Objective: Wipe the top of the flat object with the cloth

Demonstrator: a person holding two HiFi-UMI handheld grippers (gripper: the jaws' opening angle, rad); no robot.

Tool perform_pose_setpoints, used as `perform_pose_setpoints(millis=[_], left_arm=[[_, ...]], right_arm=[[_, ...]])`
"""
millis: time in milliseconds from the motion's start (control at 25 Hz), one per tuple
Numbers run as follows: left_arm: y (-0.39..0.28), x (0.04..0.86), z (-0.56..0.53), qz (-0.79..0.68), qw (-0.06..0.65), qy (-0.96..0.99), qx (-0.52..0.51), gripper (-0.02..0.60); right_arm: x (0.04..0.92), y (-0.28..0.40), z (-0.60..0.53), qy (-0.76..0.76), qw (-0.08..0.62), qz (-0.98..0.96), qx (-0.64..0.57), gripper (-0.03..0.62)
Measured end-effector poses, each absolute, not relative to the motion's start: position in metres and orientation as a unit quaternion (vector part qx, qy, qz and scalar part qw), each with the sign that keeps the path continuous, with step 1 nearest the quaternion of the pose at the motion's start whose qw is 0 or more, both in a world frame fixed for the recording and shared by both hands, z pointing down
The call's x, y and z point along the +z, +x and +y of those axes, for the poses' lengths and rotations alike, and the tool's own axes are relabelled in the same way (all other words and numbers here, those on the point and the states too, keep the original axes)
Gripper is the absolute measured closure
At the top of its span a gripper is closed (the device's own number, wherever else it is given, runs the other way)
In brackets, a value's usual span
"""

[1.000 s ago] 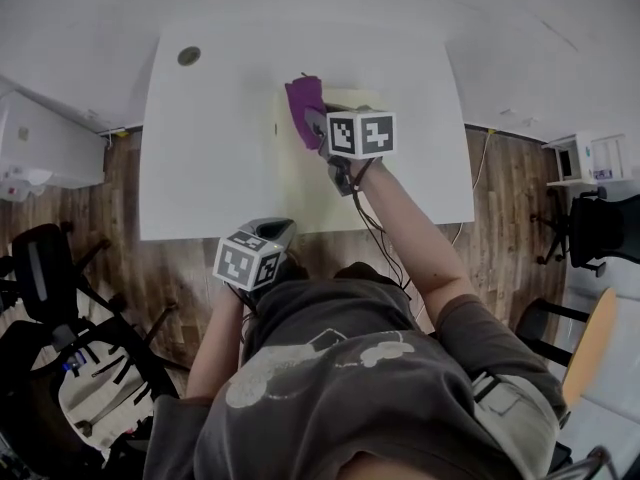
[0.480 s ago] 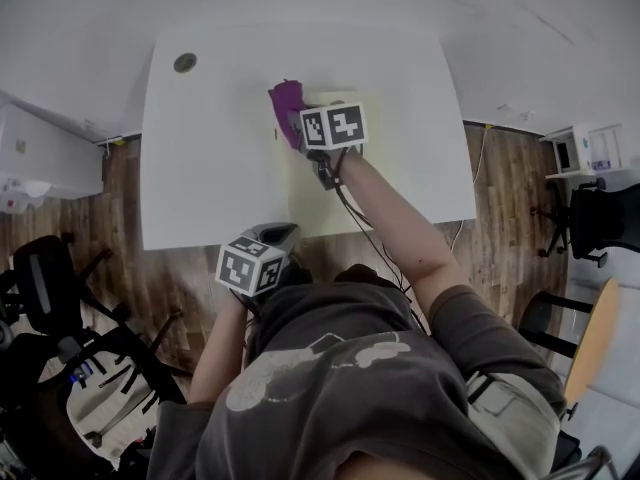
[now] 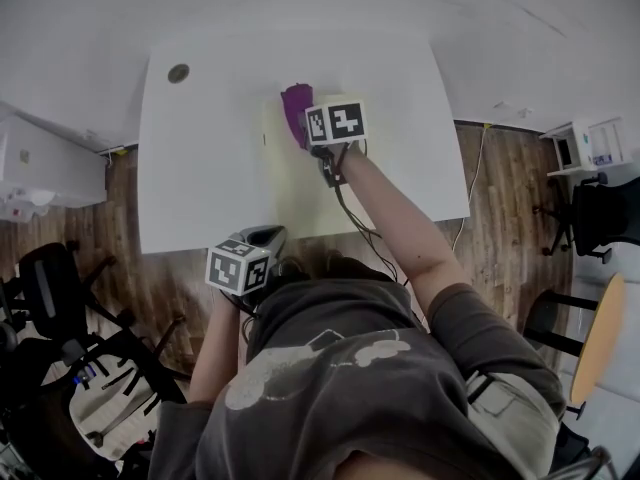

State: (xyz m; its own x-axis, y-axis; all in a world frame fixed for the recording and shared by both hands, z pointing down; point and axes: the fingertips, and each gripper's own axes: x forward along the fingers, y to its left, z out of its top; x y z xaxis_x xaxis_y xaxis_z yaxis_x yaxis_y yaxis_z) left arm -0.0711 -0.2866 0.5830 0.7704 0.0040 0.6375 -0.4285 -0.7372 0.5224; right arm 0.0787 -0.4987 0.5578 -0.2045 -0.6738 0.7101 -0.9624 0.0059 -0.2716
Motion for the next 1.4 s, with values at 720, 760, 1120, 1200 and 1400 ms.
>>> perform_pose_setpoints(millis=[720, 760, 1120, 1200, 1400], left_arm=[[-0.065, 0.582, -0.285, -0.198, 0.339, 0.860, 0.327, 0.584], [-0.065, 0.582, -0.285, -0.200, 0.338, 0.859, 0.327, 0.584], [-0.063, 0.582, -0.286, -0.217, 0.332, 0.857, 0.330, 0.584], [-0.064, 0.582, -0.285, -0.221, 0.330, 0.856, 0.331, 0.584], [-0.063, 0.582, -0.286, -0.222, 0.325, 0.857, 0.333, 0.584]], right_arm=[[0.566, 0.211, -0.457, 0.640, 0.188, -0.635, 0.389, 0.502], [0.566, 0.215, -0.455, 0.641, 0.189, -0.634, 0.390, 0.502], [0.567, 0.236, -0.440, 0.649, 0.182, -0.623, 0.397, 0.502], [0.564, 0.236, -0.437, 0.648, 0.175, -0.626, 0.398, 0.502], [0.544, 0.220, -0.433, 0.636, 0.155, -0.646, 0.393, 0.502]])
